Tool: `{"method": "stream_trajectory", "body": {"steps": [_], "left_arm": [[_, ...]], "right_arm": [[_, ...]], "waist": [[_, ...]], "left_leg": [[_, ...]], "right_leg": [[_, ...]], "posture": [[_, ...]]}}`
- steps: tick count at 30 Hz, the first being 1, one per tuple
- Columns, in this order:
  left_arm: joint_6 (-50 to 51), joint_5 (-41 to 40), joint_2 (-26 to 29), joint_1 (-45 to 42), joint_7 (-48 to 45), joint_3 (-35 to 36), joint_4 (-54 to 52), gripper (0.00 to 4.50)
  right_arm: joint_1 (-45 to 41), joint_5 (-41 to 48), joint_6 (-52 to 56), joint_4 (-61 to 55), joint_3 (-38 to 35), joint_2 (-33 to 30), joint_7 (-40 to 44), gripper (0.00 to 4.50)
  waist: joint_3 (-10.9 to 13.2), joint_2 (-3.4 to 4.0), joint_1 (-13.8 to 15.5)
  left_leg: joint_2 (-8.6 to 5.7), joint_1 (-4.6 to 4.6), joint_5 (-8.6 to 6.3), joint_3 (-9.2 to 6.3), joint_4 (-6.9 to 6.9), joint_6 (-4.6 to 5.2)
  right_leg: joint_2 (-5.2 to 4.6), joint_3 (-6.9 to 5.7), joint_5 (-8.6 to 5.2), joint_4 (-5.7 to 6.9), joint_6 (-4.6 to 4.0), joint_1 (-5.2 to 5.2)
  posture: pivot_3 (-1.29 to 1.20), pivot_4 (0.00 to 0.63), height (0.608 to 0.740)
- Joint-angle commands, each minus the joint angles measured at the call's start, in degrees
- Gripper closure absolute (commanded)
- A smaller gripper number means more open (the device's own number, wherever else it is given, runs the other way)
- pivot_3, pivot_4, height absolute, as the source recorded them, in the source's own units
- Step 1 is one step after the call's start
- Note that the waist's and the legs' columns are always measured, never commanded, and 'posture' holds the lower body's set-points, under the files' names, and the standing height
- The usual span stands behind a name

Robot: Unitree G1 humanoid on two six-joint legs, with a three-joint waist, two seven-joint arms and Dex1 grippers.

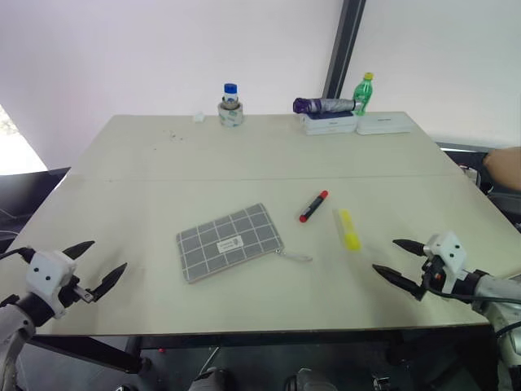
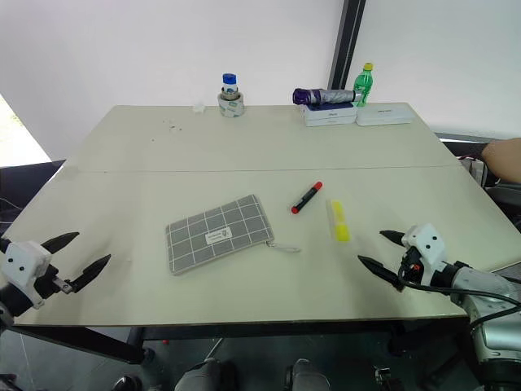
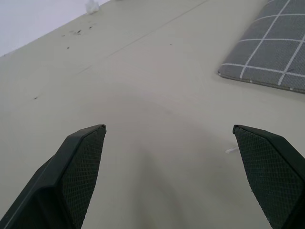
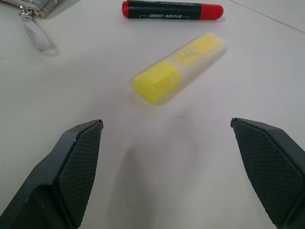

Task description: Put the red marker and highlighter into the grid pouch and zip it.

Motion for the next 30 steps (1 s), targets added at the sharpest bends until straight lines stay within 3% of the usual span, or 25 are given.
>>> {"method": "stream_trajectory", "body": {"steps": [1,10,30], "left_arm": [[-2.43,1.4,0.02,0.22,0.62,1.69,-0.81,0.0],[-2.29,2.96,-1.1,-2.6,1.92,-0.34,-0.81,0.0],[-4.71,5.6,-1.07,-3.76,1.75,-1.72,-1.17,0.0]], "right_arm": [[-0.7,1.31,-0.88,0.92,-2.0,-1.02,0.64,0.04],[-5.07,-1.07,-4.03,6.44,0.08,-1.38,0.69,0.04],[-9.17,-1.12,-1.91,4.58,3.55,-0.51,-0.54,0.04]], "waist": [[0.0,0.0,0.01],[0.0,0.0,0.03],[0.0,0.0,0.03]], "left_leg": [[0.0,0.0,0.0,0.0,0.0,0.0],[0.0,0.0,0.0,0.0,0.0,0.01],[0.0,0.0,0.0,0.01,0.01,0.01]], "right_leg": [[0.0,0.0,0.0,0.0,0.0,0.0],[-0.01,0.04,0.0,-0.02,-0.01,0.0],[0.0,0.03,0.01,-0.02,0.01,0.01]], "posture": [[0.0,0.15,0.738],[0.0,0.15,0.738],[0.0,0.15,0.738]]}}
